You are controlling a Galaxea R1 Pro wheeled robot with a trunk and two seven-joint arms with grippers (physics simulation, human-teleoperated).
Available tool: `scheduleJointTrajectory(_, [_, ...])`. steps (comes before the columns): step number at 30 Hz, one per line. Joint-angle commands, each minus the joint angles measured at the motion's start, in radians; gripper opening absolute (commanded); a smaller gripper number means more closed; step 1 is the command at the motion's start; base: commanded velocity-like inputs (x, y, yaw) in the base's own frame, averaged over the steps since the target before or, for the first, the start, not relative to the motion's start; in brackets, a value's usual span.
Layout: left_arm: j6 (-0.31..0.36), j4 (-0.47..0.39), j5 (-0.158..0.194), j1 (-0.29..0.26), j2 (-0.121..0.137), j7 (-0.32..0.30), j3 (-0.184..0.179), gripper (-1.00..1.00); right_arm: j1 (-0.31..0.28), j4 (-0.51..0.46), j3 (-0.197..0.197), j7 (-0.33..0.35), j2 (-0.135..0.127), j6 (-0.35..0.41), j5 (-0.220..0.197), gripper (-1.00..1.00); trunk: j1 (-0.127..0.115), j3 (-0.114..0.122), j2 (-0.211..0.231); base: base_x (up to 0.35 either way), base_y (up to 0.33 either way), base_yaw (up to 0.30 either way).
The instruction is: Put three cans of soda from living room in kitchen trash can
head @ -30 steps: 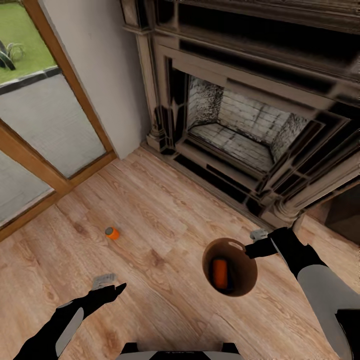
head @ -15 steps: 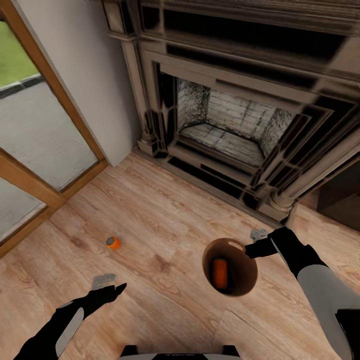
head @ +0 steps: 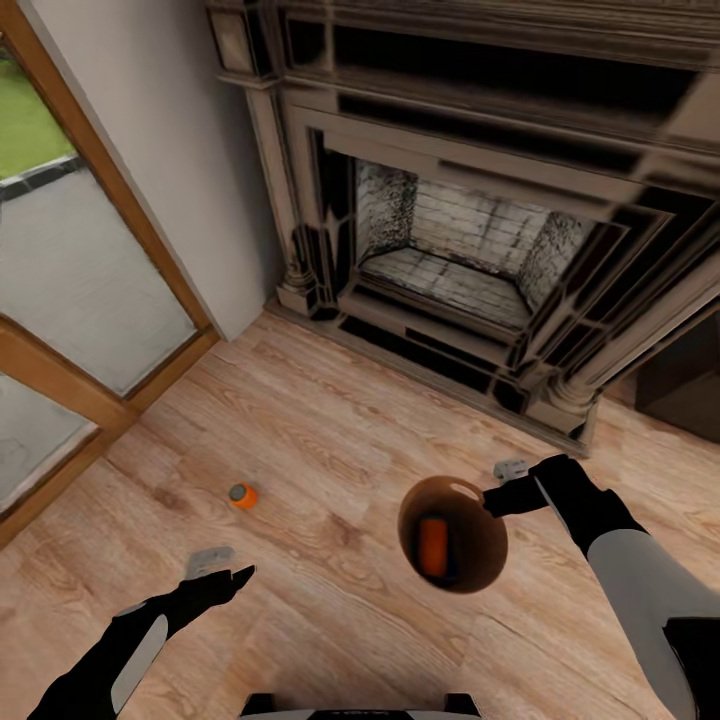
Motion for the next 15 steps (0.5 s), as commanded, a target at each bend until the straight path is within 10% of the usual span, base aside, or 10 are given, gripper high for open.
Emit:
scheduleJointTrajectory(1, [0.0,0.0,0.0,0.0,0.0,0.0,0.0,1.0,0.0,0.0,0.0,0.006,0.0,0.005,-0.009,-1.0,0.0,0.0,0.0,0.0,0.314,-0.003])
scheduleJointTrajectory(15, [0.022,-0.014,0.007,-0.006,-0.001,0.005,0.002,1.0,0.012,0.001,0.002,-0.003,0.034,0.006,0.001,-1.0,0.0,0.0,0.0,0.074,0.284,0.0])
